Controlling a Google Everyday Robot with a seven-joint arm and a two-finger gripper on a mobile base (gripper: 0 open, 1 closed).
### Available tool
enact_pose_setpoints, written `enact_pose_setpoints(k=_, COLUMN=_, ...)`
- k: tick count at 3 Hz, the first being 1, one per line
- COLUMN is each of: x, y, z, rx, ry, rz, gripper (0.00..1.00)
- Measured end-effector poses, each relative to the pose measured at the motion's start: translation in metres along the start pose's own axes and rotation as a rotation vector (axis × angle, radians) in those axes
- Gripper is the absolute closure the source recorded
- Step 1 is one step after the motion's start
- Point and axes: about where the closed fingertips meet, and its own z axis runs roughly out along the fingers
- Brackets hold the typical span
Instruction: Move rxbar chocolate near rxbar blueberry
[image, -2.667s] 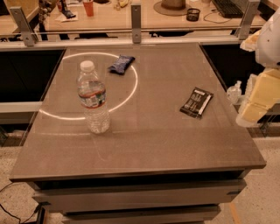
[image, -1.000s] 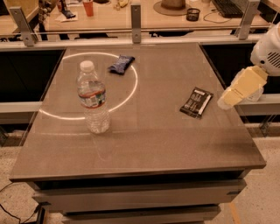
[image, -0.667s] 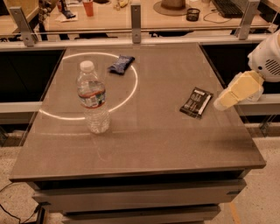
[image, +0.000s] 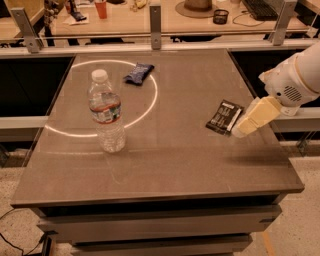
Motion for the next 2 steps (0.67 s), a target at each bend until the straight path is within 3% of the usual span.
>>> enact_pose_setpoints(k=1, x=0.0104, y=0.0035, z=0.0330, rx=-0.035, ry=0.021, rz=-0.024, gripper=0.00)
enact_pose_setpoints(k=2, x=0.0104, y=0.0035, z=0.0335, rx=-0.035, ry=0.021, rz=-0.024, gripper=0.00)
